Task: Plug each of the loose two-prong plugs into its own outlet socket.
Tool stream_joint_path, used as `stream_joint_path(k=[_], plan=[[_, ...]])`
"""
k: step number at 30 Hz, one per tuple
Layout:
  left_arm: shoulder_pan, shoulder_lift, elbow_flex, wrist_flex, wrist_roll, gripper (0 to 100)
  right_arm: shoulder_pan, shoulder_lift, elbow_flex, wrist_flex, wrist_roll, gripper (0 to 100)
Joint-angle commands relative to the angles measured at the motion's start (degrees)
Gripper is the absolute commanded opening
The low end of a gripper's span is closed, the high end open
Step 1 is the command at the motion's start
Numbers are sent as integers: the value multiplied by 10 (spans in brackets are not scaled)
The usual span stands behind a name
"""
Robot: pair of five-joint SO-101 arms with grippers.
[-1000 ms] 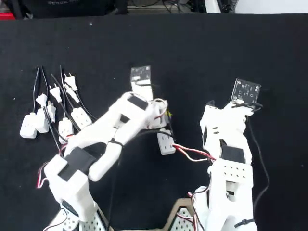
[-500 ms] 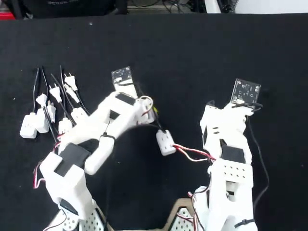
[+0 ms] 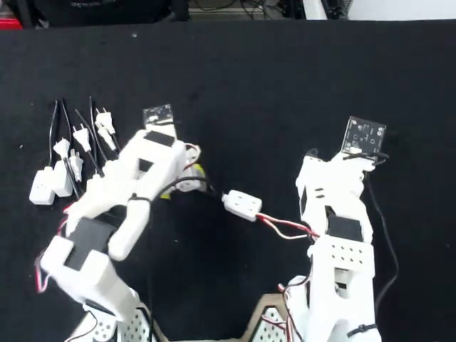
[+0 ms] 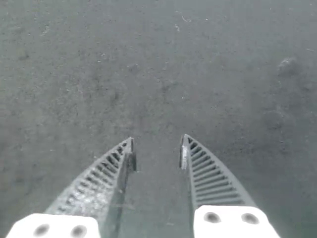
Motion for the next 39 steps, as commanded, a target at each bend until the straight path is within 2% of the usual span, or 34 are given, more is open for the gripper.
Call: stream_joint_path(k=[1,6,10,13,16,20,24,32,34,37,39], plan=[[-25,-115,25,5,-76,259,-98,0,-29,21,71,148],[-78,-219,74,5,-173,260,-275,2,-29,106,207,149],[-159,-271,104,4,-278,256,-338,5,-29,141,221,149],[-195,-281,124,4,-273,256,-344,6,-29,144,224,190],[-194,-280,143,4,-263,256,-346,28,-28,145,256,240],[-177,-282,196,-50,-263,256,-344,116,-53,134,317,222],[-178,-284,244,-105,-263,256,-326,241,-116,132,341,219],[-179,-286,256,-110,-263,256,-318,419,-205,139,405,217],[-181,-286,256,-109,-263,256,-318,433,-219,158,422,178],[-182,-287,256,-109,-263,256,-318,435,-225,169,449,1],[-182,-287,256,-109,-265,256,-313,429,-225,170,472,29]])
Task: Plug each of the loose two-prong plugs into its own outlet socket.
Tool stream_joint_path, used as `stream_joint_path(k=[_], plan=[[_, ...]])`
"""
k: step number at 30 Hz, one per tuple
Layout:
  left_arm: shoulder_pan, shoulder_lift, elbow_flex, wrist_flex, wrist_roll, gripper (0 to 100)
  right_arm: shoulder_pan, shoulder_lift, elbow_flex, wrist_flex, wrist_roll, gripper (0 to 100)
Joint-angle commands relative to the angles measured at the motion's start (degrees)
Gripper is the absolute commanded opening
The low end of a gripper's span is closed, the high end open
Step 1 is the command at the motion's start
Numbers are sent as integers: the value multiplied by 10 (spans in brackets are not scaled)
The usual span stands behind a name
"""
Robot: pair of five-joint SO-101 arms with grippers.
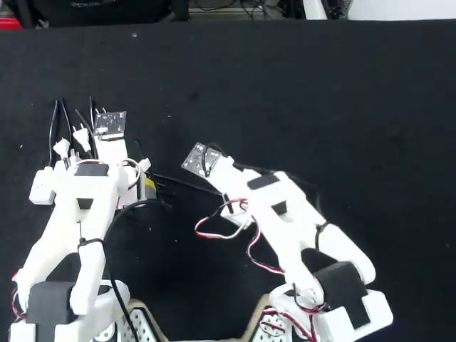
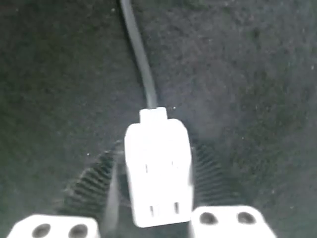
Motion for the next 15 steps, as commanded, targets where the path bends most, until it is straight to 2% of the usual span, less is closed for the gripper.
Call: stream_joint_path(k=[1,3,7,9,12,15], plan=[[1,-20,-5,-5,1,256,18,-9,-29,11,54,6],[0,-20,-4,-4,-1,256,18,-29,-36,25,105,11],[-27,-20,-15,17,-2,256,20,-71,-44,93,316,11],[-57,-20,-31,34,-2,256,39,-90,-51,127,396,11],[-93,-20,-53,55,-2,256,69,-103,-58,139,458,11],[-109,-20,-59,54,-2,256,75,-97,-57,127,460,11]])
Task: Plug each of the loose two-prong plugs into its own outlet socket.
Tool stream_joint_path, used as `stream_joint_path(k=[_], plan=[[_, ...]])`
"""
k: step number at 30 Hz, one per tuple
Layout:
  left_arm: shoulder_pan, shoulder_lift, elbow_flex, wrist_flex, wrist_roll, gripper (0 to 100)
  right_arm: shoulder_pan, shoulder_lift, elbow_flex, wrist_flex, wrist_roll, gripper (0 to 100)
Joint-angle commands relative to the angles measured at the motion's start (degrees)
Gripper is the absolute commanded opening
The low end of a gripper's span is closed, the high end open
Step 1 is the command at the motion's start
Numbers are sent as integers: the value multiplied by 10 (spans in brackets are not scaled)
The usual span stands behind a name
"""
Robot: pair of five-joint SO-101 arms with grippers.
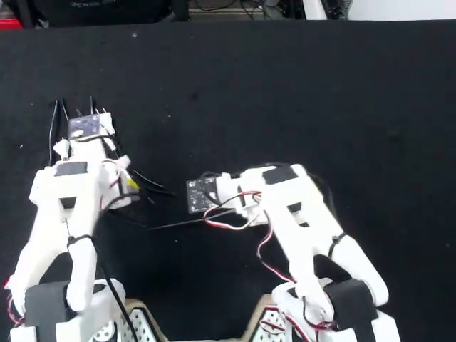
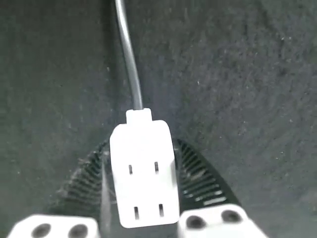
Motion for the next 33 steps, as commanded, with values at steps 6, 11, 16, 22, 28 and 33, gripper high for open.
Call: stream_joint_path(k=[6,11,16,22,28,33], plan=[[-28,-20,-53,7,-3,256,-54,15,9,-76,-90,11],[-28,-20,-54,7,-3,256,-97,18,-9,-98,-218,18],[-62,-20,-106,47,-13,258,-100,21,-42,-4,-258,186],[-145,-13,-221,111,-93,260,-101,-25,-84,86,-288,215],[-203,-12,-274,111,-139,260,-104,-138,-96,96,-419,201],[-201,48,-320,113,-147,260,-104,-189,-36,23,-542,201]])
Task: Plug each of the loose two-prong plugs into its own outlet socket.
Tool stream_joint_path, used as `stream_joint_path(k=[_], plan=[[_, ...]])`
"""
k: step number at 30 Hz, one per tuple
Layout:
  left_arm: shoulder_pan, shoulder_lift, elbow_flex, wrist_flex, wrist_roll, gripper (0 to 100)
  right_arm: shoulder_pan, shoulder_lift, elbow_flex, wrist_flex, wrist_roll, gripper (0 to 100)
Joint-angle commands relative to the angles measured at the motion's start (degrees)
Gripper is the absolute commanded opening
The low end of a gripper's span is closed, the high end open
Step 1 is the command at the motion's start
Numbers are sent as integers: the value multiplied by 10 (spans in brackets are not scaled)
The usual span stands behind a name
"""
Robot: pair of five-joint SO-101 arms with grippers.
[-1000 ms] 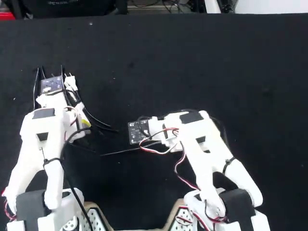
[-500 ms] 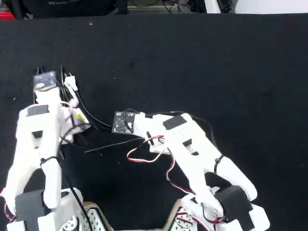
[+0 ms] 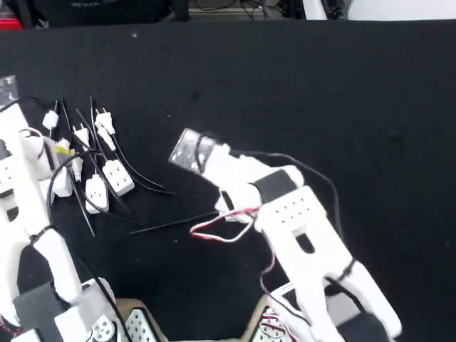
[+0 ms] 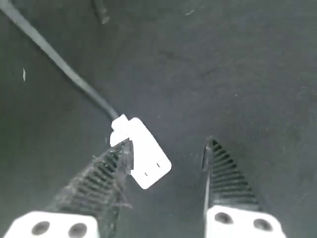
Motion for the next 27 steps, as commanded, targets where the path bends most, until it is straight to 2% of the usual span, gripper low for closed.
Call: stream_joint_path(k=[1,4,7,13,17,20,24,27], plan=[[3,64,-85,4,-4,260,-8,-51,55,-99,-104,201],[30,156,-160,34,28,261,-4,-64,124,-192,-149,201],[72,247,-274,77,72,261,-3,-80,170,-248,-154,201],[139,425,-525,151,120,261,90,-110,188,-257,-156,201],[146,555,-680,186,171,261,109,-111,217,-295,-152,201],[150,640,-793,250,208,261,107,-111,230,-319,-154,201],[153,734,-927,319,235,259,105,-111,230,-320,-152,201],[155,803,-996,332,245,257,105,-111,230,-319,-152,201]])
